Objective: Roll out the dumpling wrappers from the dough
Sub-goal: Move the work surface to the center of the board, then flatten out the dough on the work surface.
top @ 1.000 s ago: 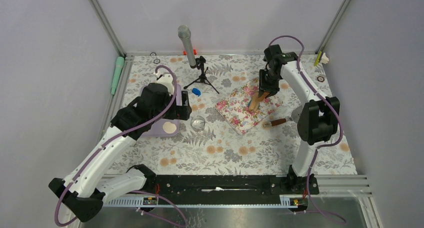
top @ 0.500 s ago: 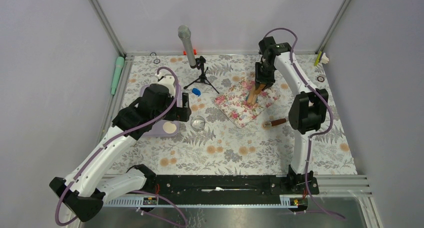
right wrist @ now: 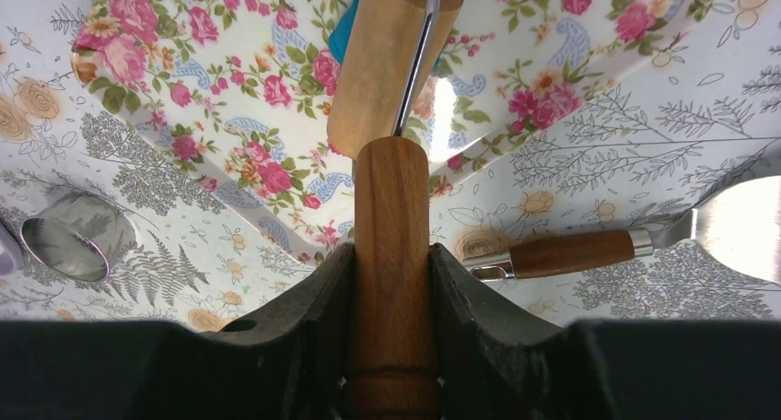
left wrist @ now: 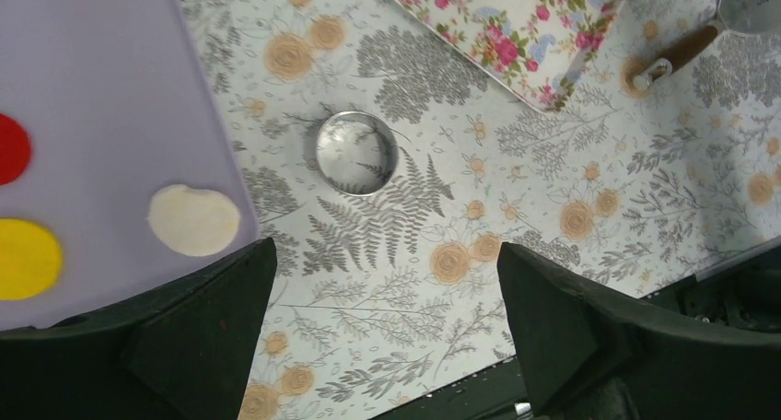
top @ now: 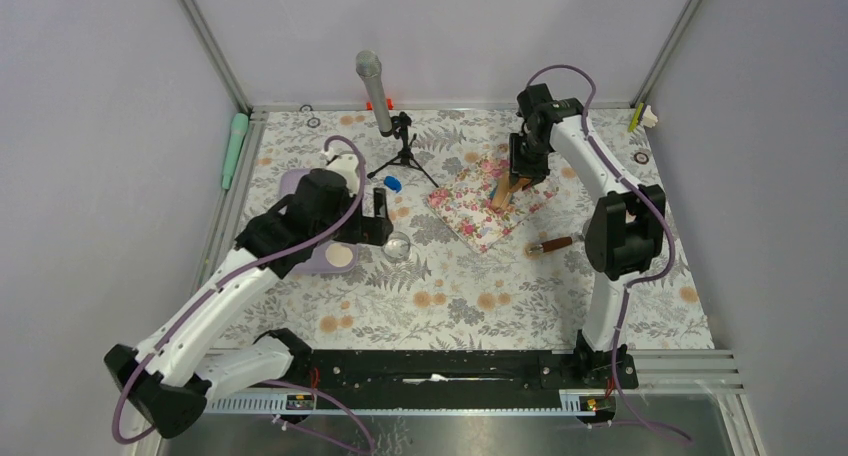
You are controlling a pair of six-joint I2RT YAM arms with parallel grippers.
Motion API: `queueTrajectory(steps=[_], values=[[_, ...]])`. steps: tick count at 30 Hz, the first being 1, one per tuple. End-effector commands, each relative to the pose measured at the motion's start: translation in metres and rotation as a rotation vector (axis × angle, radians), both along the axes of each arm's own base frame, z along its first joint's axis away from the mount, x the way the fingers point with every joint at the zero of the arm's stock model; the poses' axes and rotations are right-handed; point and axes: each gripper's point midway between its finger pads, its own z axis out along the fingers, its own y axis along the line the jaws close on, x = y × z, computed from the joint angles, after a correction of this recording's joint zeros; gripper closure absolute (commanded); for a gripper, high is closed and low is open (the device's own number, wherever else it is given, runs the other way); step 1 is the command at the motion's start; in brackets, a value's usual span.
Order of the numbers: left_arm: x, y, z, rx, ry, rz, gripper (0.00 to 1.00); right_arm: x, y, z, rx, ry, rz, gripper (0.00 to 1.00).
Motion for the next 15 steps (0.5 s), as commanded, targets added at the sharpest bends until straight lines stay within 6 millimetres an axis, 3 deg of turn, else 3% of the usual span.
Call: queueTrajectory(steps=[1, 7, 10, 15], values=[[0.013, -0.045, -0.019, -0.076, 0.047, -0.018, 0.01, -0.035, 0.001, -0.014, -0.006, 0.077, 0.002, 1.0], [0.055, -0.103, -0.053, -0.032, 0.127, 0.123, 0.08, -0.027, -0.003, -0.01, -0.025, 0.032, -0.015, 1.0], [0.077, -0.116, -0.074, 0.025, 0.169, 0.265, 0.09, -0.019, -0.001, -0.008, -0.021, 0.023, -0.012, 1.0], [0.099, -0.137, -0.092, 0.043, 0.229, 0.413, 0.12, -0.009, 0.001, 0.003, -0.006, -0.006, -0.01, 1.0]])
